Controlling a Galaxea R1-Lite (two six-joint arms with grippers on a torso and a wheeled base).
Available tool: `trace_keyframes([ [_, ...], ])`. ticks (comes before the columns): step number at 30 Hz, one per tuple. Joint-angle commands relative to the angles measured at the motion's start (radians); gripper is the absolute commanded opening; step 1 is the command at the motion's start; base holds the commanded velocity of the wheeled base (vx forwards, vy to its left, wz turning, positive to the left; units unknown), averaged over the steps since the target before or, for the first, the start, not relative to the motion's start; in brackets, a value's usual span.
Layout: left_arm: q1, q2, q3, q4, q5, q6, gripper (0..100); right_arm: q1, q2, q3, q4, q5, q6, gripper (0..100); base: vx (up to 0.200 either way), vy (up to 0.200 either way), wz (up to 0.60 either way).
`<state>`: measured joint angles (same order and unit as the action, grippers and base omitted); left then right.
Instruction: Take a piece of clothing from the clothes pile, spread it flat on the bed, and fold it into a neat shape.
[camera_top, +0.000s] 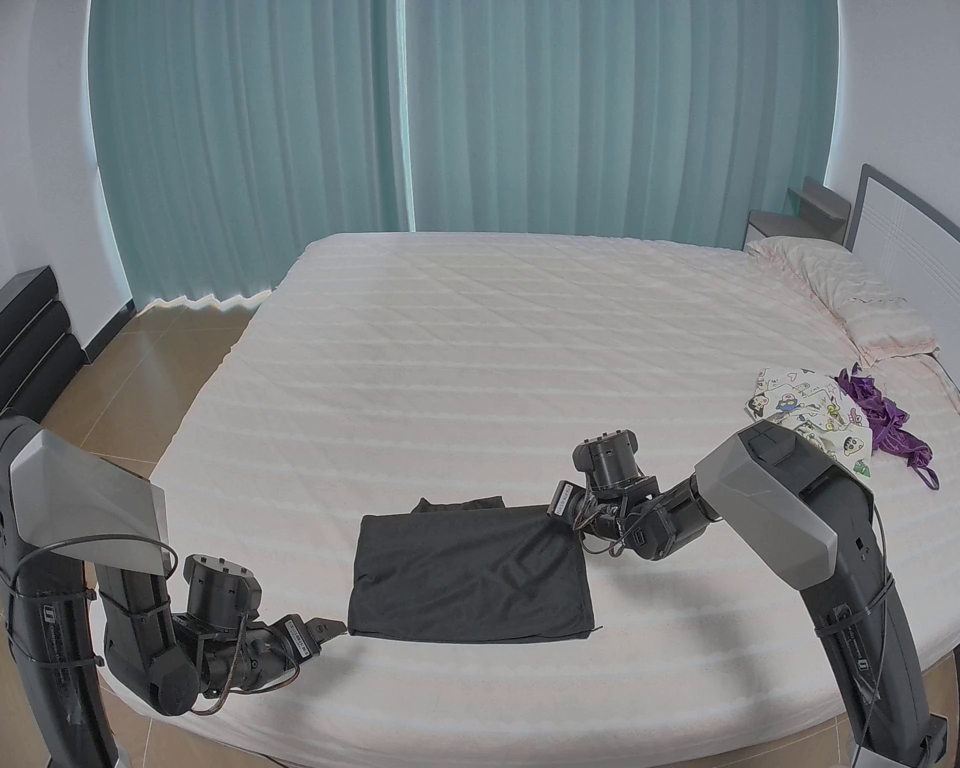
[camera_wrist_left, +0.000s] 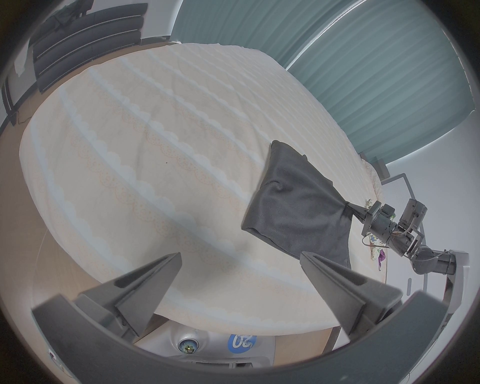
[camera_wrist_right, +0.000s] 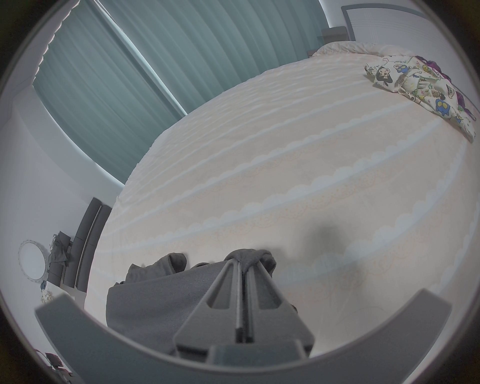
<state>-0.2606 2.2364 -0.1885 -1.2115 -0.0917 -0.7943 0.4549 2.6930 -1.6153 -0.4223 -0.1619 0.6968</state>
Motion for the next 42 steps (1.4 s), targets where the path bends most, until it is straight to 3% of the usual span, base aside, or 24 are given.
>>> trace_keyframes([
  [1,0.0,0.002,-0.002,0.0,0.0,0.0,100,-0.001,-0.001,-0.001,0.0,-0.001,0.0,0,0.0,0.0,0.0],
  [6,0.0,0.002,-0.002,0.0,0.0,0.0,100,-0.001,-0.002,0.0,0.002,-0.001,-0.002,0,0.0,0.0,0.0],
  [7,0.0,0.002,-0.002,0.0,0.001,0.0,100,0.001,-0.002,-0.001,0.0,-0.002,-0.002,100,0.0,0.0,0.0],
  [13,0.0,0.002,0.0,0.0,0.0,0.0,100,0.001,-0.007,0.003,-0.015,-0.004,-0.003,100,0.0,0.0,0.0],
  [20,0.009,-0.023,0.006,-0.017,0.0,-0.008,100,-0.065,-0.18,0.115,-0.018,-0.054,0.007,100,0.0,0.0,0.0],
  [24,0.041,-0.136,0.018,-0.077,0.001,-0.003,100,-0.117,-0.403,0.336,-0.07,-0.071,0.047,100,0.0,0.0,0.0],
  [29,0.072,-0.273,0.021,-0.079,0.043,0.001,100,-0.156,-0.668,0.632,-0.207,-0.071,0.035,100,0.0,0.0,0.0],
  [31,0.075,-0.29,0.023,-0.079,0.047,0.003,100,-0.157,-0.697,0.66,-0.222,-0.07,0.035,100,0.0,0.0,0.0],
  [33,0.1,-0.454,0.043,-0.079,0.087,0.007,100,-0.163,-0.926,0.873,-0.312,-0.056,-0.023,100,0.0,0.0,0.0],
  [37,0.103,-0.629,0.089,-0.072,0.133,0.032,100,-0.157,-1.124,1.031,-0.385,-0.057,-0.117,100,0.0,0.0,0.0],
  [40,0.106,-0.744,0.123,-0.069,0.164,0.104,100,-0.153,-1.273,1.134,-0.415,-0.056,-0.165,100,0.0,0.0,0.0],
  [42,0.115,-0.822,0.13,-0.069,0.234,0.185,100,-0.153,-1.403,1.232,-0.411,-0.064,-0.221,100,0.0,0.0,0.0],
])
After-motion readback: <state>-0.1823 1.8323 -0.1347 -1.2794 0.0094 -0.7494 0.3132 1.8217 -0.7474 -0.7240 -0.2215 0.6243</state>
